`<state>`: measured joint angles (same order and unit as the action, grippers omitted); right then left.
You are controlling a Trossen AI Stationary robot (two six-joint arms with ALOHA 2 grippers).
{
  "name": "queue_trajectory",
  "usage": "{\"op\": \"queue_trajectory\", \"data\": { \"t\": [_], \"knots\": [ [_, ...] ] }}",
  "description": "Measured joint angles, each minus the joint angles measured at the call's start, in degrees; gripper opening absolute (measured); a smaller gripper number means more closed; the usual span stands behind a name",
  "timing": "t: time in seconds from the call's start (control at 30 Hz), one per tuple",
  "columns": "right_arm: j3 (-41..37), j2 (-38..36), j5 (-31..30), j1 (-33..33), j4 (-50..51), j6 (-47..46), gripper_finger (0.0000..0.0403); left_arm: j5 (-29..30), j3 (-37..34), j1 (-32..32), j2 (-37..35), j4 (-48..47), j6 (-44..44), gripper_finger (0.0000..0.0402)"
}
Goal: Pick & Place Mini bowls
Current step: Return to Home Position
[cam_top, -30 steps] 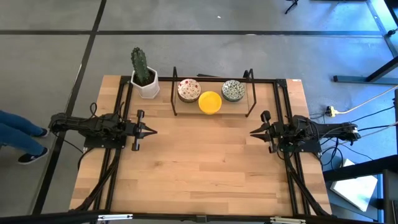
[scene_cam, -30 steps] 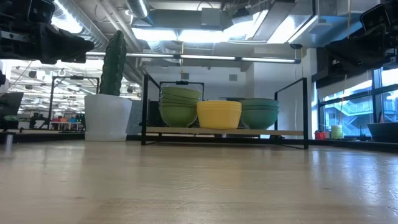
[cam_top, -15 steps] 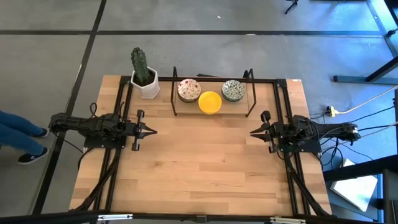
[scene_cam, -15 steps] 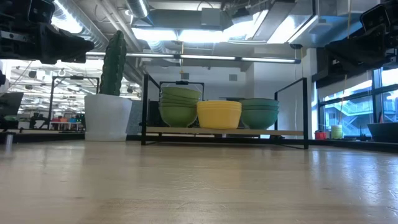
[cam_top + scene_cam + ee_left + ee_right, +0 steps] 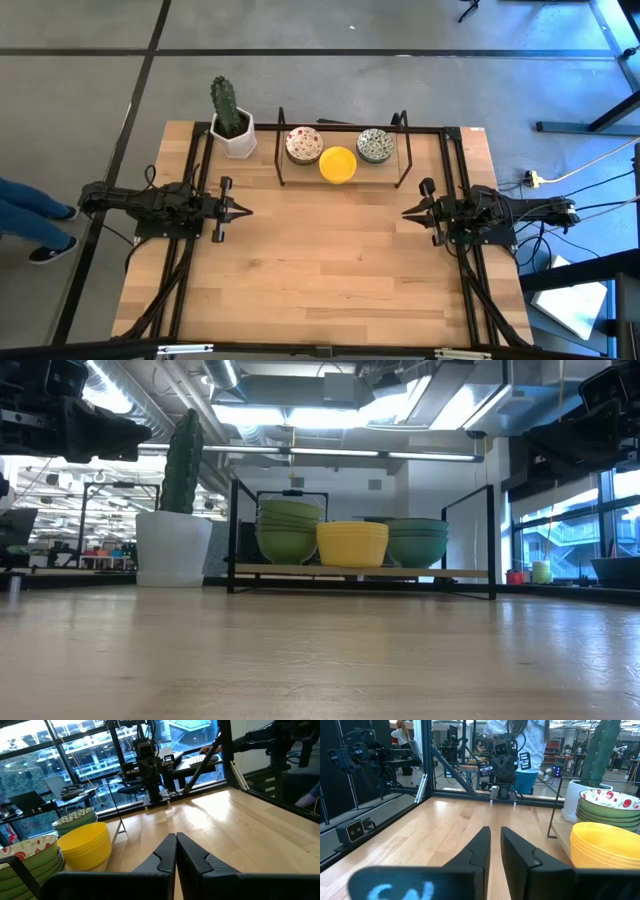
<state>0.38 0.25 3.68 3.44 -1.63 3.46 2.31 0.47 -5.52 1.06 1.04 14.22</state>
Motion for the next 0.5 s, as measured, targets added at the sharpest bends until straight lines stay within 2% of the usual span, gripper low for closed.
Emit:
{"op": "queue_trajectory", "data": {
  "t": [0.5],
  "knots": [
    [0.0,0.0,0.0,0.0,0.0,0.0,0.0046,0.0,0.0,0.0,0.0,0.0,0.0,0.0004]
  ]
}}
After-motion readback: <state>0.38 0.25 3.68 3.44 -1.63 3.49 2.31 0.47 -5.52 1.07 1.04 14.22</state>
